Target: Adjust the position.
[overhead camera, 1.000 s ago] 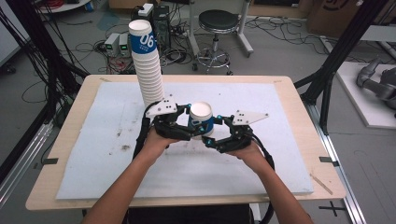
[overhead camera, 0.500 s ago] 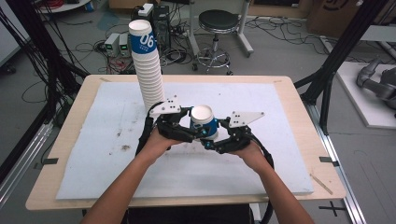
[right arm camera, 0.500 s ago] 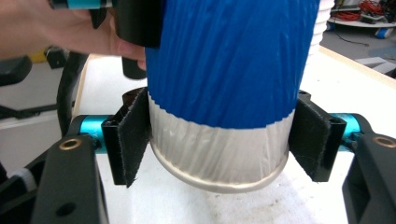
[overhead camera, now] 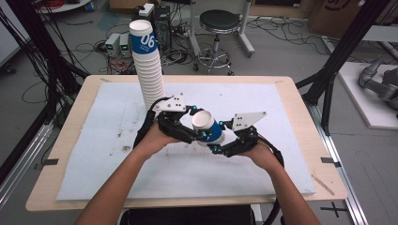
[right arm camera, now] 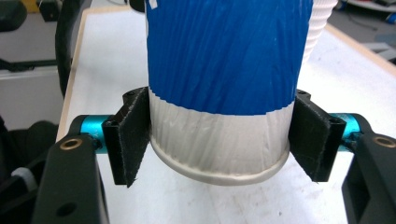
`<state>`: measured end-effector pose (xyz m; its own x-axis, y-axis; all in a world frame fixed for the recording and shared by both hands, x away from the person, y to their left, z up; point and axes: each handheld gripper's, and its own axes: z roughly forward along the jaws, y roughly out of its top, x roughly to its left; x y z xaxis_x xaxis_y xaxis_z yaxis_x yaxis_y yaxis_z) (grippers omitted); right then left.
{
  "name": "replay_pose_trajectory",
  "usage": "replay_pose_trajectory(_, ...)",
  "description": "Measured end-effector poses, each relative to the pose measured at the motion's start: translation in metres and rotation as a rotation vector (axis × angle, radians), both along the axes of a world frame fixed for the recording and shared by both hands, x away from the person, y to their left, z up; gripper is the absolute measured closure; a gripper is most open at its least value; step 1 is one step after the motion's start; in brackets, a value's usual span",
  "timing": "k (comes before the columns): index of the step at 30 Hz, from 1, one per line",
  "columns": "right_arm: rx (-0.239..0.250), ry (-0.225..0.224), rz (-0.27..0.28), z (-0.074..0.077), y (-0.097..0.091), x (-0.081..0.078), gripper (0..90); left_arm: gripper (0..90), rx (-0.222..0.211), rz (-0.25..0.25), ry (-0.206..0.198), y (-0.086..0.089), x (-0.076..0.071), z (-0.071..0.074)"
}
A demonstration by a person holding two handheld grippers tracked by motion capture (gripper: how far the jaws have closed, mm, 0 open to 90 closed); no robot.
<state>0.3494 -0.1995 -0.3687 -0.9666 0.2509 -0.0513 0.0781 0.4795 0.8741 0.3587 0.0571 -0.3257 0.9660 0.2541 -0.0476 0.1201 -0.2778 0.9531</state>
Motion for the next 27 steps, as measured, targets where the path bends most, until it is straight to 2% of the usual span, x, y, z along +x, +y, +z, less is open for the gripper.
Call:
replay_pose_trajectory(2,-0.008,0.001,0.004,0.000,0.000,0.000,28.5,28.1,-0.001,-0.035,-0.008,0.001,0.000,0.000)
replay_pose_trajectory(4,0.000,-0.003,0.007,0.000,0.000,-0.001,22.7,29.0,-0.029,-0.042,0.008,0.002,0.001,0.001)
replay_pose_trajectory(6,0.056,0.010,-0.003,-0.001,-0.001,0.000,17.9,29.1,-0.081,-0.029,0.026,0.006,0.003,0.001)
replay_pose_trajectory(7,0.115,0.025,-0.024,-0.002,-0.002,0.000,16.2,29.2,-0.093,-0.024,0.025,0.007,0.003,0.000)
replay_pose_trajectory(9,0.189,0.052,-0.052,-0.004,-0.003,0.000,15.8,29.4,-0.108,-0.026,0.031,0.006,0.002,-0.002)
replay_pose_trajectory(12,0.212,0.062,-0.046,-0.005,0.000,0.000,15.7,29.4,-0.140,-0.044,0.052,0.004,0.002,-0.006)
replay_pose_trajectory(13,0.211,0.056,-0.026,-0.005,0.000,-0.001,21.7,29.5,-0.128,-0.051,0.044,0.003,0.001,-0.007)
replay_pose_trajectory(14,0.178,0.024,-0.010,-0.003,-0.001,-0.002,23.9,29.6,-0.120,-0.050,0.042,0.003,0.001,-0.007)
replay_pose_trajectory(17,0.136,-0.001,0.008,-0.003,-0.005,-0.002,27.6,28.7,-0.076,-0.047,0.071,0.002,0.000,-0.008)
replay_pose_trajectory(20,0.056,-0.037,0.008,0.001,-0.005,-0.003,27.9,21.9,0.026,-0.021,0.024,-0.002,-0.004,-0.006)
replay_pose_trajectory(23,0.041,-0.040,0.016,0.004,-0.006,-0.003,27.9,20.4,0.038,-0.029,-0.006,-0.004,-0.005,-0.003)
replay_pose_trajectory(27,0.029,-0.040,0.021,0.005,-0.008,-0.003,28.0,20.4,0.029,-0.045,0.013,-0.004,-0.002,-0.002)
